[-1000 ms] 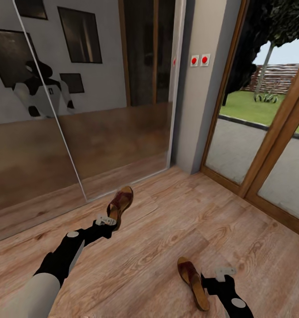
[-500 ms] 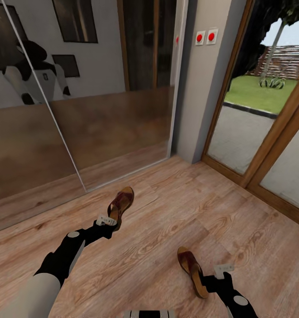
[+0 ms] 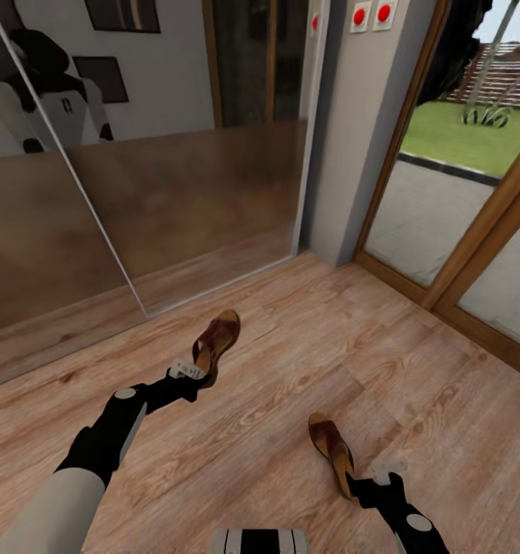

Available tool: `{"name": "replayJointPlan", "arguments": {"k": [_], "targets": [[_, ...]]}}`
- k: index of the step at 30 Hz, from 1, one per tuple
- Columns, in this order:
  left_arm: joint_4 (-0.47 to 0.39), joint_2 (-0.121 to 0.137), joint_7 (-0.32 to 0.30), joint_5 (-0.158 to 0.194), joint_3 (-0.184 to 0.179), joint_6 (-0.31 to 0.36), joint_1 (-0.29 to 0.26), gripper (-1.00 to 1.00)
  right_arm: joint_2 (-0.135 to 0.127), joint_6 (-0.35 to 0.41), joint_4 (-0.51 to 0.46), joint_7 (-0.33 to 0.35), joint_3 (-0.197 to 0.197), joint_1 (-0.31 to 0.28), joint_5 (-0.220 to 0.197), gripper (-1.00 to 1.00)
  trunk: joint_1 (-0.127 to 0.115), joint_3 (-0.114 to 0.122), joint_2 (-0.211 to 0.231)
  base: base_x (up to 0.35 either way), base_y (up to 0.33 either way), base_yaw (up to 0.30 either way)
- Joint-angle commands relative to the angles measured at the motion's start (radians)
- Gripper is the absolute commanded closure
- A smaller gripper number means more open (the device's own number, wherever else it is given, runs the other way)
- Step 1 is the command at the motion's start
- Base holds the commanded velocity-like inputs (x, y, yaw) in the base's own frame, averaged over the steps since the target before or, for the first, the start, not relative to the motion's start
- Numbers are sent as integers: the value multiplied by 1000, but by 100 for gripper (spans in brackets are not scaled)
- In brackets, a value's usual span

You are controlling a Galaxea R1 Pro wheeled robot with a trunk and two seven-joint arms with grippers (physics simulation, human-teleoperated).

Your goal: Pick up the two gym shoes and the two sandals from the corridor floor and place them onto the hallstand (shoe rack) in the corridor, making sure they are on the rack and not on the floor. Arrange them so the two gym shoes are next to each other and the two sandals are next to each other.

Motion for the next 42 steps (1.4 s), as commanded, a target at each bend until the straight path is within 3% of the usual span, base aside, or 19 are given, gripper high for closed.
{"name": "replayJointPlan", "arguments": {"k": [1, 9, 13, 40, 42], "targets": [[-15, -1, -12, -3, 4, 20, 0, 100, 1, 0, -1, 8, -5, 0, 10, -100, 0, -6, -1, 0, 0, 0], [-213, -1, -31, 1, 3, 170, 2, 100, 1, 0, -1, 6, -5, 0, 10, -100, 4, -44, -2, 0, 0, 0], [-341, -1, -33, 1, 1, 283, 11, 100, 1, 0, -1, 6, -5, 0, 10, -100, 5, -53, -3, 0, 0, 0], [-360, 2, -36, 0, -1, 300, 17, 100, 2, -1, 1, 6, -2, 0, 10, -100, 5, -53, -3, 28, 0, 0], [-361, 2, -37, 0, -1, 300, 17, 100, 2, -1, 1, 5, -3, 0, 10, -100, 6, -61, -3, 0, 0, 0]]}}
